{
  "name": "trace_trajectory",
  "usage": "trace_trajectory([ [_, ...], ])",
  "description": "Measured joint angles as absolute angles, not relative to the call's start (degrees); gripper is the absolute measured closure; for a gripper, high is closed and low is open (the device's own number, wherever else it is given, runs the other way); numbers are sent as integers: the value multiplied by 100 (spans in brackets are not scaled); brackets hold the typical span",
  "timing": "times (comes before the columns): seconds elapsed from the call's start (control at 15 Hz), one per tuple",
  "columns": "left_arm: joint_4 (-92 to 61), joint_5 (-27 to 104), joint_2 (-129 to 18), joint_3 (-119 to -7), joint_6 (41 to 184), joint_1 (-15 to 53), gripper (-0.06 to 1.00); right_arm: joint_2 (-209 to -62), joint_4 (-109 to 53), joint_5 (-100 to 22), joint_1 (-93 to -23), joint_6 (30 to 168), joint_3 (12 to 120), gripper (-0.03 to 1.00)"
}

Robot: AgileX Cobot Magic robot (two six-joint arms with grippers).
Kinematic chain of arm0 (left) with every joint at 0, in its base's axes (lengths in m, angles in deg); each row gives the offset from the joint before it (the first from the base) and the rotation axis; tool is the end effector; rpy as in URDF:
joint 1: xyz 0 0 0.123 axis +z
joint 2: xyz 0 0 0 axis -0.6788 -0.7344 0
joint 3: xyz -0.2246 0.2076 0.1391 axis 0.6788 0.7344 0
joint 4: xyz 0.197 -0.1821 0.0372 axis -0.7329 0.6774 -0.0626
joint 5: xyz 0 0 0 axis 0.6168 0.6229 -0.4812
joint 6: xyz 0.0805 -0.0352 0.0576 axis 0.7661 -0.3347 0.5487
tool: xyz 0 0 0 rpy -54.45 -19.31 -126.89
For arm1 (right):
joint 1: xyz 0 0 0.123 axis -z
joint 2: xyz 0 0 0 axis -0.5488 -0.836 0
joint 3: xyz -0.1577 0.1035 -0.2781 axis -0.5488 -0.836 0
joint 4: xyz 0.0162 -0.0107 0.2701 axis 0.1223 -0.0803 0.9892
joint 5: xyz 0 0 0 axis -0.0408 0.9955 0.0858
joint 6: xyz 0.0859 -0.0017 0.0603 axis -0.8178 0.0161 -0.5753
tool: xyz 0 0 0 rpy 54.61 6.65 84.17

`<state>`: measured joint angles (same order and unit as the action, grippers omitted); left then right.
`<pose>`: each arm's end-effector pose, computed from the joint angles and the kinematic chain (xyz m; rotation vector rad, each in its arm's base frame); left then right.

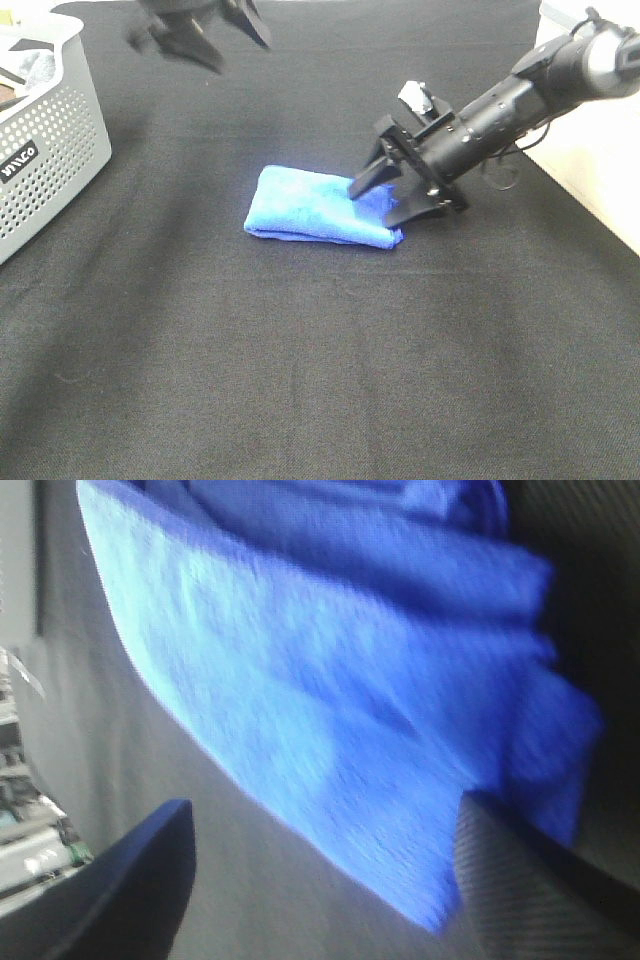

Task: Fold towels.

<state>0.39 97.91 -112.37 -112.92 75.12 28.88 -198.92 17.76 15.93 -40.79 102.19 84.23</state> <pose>0.5385 -0.1801 0.3144 0.1074 2.5830 -0.7819 0.4998 0.1424 0.1224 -0.1427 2.8610 1.2353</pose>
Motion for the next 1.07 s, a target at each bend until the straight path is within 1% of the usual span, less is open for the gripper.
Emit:
trace_trajectory([
  [0.2, -786, 10376, -10790, -11292, 7512, 2888, 30, -19239, 1266, 1610, -4062, 9950, 8423, 28],
  [0.33, -1227, 10404, -10441, -11212, 7512, 2888, 30, -18534, 687, 1684, -4062, 9417, 8423, 28],
  [0.53, -1341, 10410, -9816, -10691, 7575, 2888, 30, -17915, -149, 1908, -4062, 8895, 8423, 28],
  [0.67, -1605, 10410, -8917, -9608, 7621, 2888, 30, -17314, -728, 2108, -4062, 8655, 8423, 28],
  [0.8, -1771, 10416, -8046, -8605, 7638, 2888, 30, -16706, -1043, 2120, -4062, 8569, 8199, 28],
  [0.93, -1903, 10427, -7078, -7545, 7643, 2888, 30, -15950, -1220, 2125, -4062, 8569, 7701, 28],
  [1.07, -2138, 10433, -6098, -6663, 7643, 2888, 30, -15119, -1364, 2125, -4062, 8563, 6916, 28],
])
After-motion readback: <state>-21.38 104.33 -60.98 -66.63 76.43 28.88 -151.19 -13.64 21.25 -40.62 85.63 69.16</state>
